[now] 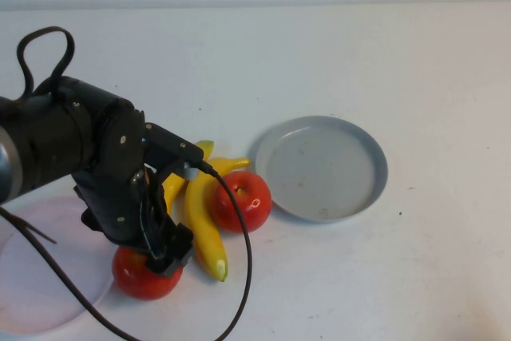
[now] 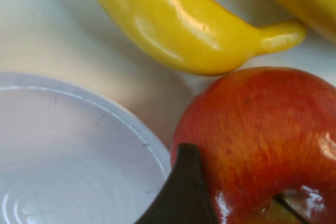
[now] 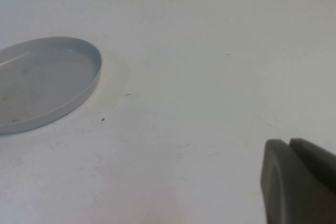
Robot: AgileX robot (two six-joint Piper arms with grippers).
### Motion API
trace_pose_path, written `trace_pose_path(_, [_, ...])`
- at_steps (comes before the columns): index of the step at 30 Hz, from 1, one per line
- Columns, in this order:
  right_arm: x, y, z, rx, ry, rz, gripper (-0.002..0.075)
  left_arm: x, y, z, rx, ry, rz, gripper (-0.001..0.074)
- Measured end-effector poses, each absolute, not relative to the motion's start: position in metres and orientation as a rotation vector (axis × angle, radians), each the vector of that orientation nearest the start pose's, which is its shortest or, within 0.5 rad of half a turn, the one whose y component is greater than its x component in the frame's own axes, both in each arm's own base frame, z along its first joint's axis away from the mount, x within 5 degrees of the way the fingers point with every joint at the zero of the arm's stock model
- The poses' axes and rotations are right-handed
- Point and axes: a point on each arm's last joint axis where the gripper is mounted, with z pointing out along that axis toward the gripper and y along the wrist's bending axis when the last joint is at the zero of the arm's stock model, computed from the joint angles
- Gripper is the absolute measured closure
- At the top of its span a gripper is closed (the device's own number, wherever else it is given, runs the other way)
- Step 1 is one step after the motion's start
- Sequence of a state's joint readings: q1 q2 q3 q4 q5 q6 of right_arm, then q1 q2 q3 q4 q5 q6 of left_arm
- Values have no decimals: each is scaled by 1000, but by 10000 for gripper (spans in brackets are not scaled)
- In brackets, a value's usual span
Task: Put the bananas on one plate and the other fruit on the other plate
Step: Put one type of fruit in the left plate
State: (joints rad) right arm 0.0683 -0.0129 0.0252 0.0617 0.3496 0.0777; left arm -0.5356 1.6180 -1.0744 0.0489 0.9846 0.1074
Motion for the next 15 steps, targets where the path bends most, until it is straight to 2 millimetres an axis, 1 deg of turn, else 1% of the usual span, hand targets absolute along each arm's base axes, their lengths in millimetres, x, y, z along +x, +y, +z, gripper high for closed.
trace_pose_path(5, [53,6,174,47,1847,162,743,259,-149,223,982,2833,18,176])
trace_pose_path(7, [53,6,174,47,1847,162,743,257,-149,229,973,2814,9,176])
trace_pose_path(8, [53,6,174,47,1847,162,743,256,-148,234,969,2804,6,176])
trace_pose_path(11, [53,6,174,47,1847,162,743,252,-145,259,917,2762,-7,176])
trace_pose_path(13, [53,6,174,47,1847,162,743,251,-140,277,860,2746,2,176])
trace_pose_path(15, [53,6,174,47,1847,162,743,254,-129,286,790,2762,8,176])
